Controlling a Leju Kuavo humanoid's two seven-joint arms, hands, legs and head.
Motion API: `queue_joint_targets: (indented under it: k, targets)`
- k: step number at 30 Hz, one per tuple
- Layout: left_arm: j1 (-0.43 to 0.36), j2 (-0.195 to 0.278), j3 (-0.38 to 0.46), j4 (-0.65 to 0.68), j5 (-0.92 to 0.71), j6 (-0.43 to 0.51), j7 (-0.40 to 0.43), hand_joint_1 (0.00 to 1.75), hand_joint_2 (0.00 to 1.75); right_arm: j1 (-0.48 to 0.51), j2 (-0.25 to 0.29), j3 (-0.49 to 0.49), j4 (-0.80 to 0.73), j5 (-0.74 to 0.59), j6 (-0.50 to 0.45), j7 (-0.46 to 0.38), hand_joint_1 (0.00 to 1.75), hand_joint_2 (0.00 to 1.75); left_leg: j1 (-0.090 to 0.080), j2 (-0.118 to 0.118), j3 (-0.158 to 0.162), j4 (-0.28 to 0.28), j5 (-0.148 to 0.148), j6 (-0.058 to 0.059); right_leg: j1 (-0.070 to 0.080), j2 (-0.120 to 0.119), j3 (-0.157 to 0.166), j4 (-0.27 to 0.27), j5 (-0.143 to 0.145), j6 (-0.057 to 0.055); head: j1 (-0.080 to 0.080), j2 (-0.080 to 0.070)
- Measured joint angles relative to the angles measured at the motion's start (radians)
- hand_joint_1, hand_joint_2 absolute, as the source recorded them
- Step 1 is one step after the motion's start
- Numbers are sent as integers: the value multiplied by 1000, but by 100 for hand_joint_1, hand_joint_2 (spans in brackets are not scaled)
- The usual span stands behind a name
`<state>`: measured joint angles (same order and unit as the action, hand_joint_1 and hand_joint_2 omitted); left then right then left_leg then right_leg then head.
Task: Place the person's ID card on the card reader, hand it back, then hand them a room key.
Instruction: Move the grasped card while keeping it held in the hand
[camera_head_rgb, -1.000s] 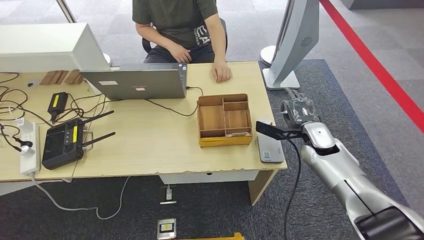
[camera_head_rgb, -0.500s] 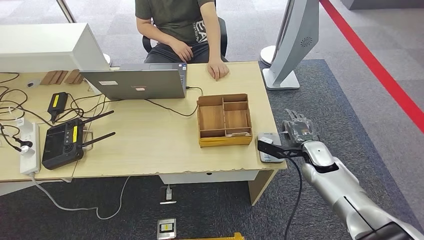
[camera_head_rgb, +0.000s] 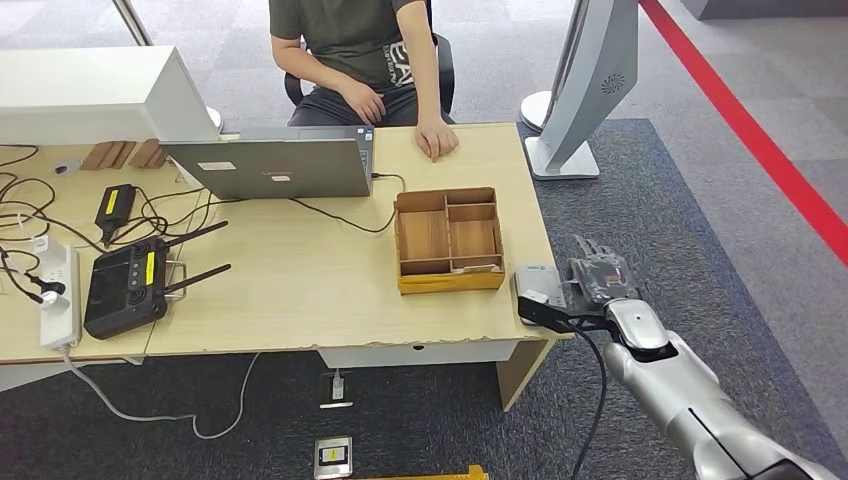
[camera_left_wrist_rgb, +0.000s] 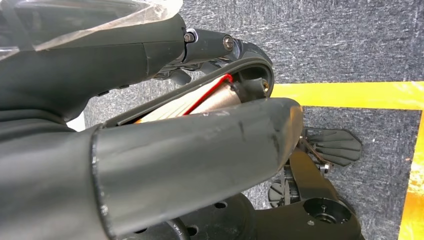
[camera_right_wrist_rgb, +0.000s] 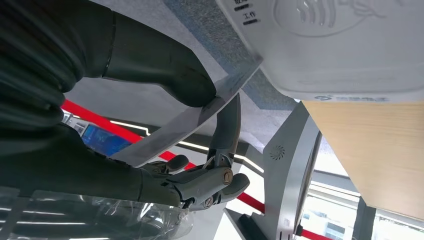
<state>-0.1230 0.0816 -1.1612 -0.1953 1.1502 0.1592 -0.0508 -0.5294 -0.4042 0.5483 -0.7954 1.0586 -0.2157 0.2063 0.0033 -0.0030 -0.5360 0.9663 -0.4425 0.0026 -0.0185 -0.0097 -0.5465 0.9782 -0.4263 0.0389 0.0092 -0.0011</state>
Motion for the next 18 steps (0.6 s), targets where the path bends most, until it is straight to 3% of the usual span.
queue_joint_targets:
  k: [18]
  targets:
    - [0,0,0,0,10,0,-2,0,0,33,16,-40,-7,39,11,-12,175,175,0,0,2,0,0,0,0,0,2,0,0,0,0,0]
